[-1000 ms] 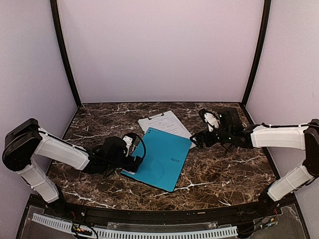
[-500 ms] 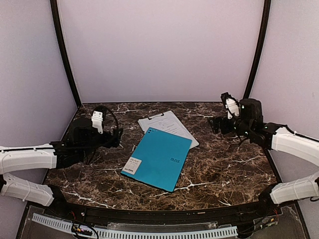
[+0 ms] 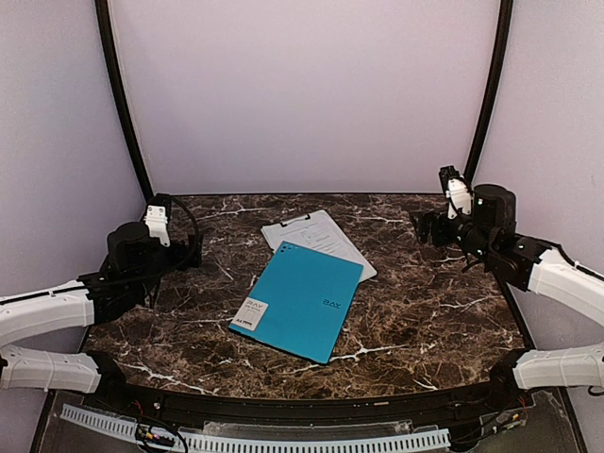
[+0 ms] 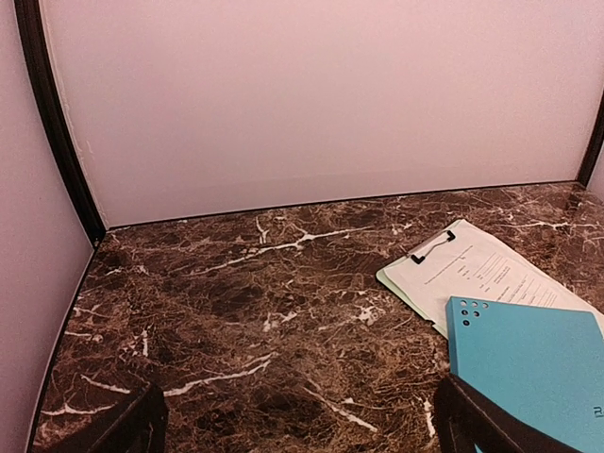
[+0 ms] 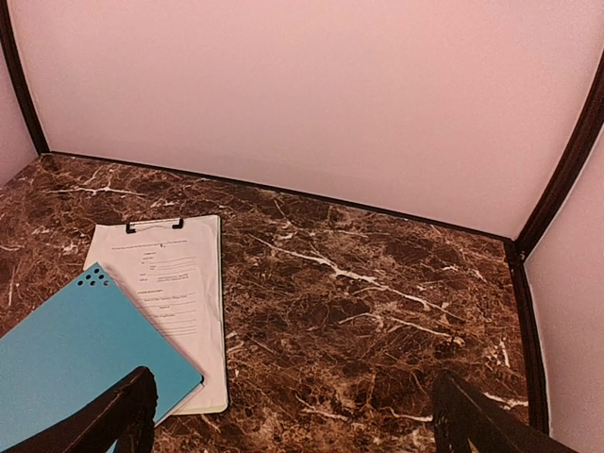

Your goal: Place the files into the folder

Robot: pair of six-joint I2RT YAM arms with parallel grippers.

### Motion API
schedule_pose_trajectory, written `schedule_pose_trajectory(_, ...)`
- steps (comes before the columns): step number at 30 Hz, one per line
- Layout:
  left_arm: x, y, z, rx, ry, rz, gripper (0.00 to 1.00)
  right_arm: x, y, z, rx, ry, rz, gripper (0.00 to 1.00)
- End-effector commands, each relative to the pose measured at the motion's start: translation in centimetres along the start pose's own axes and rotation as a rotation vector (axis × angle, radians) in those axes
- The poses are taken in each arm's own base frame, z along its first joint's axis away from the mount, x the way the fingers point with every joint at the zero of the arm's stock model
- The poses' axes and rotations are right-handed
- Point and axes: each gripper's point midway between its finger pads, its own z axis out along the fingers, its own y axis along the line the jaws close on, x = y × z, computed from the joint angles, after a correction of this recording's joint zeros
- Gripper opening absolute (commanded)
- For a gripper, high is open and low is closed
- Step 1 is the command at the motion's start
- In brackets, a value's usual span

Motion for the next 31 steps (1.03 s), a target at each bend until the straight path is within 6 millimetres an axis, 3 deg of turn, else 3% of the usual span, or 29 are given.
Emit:
schedule_pose_trajectory(1, 0.1, 0.5, 0.3, -0.030, -0.016, 0.033, 0.99, -0.5, 0.0, -0.2, -0.006, -0.044, -0.002, 0.99)
schedule_pose_trajectory(11, -0.1, 1.0, -0.6, -0.029, -0.047, 0.050, 0.99, -0.2, 0.0, 0.2, -0.004, -0.050, -0.020, 0.99)
schedule_pose_trajectory(31, 0.3, 1.1, -0.5, -0.036, -0.038, 0.062, 0.99, 0.8, 0.5, 1.3, -0.023, -0.017, -0.035, 0.98)
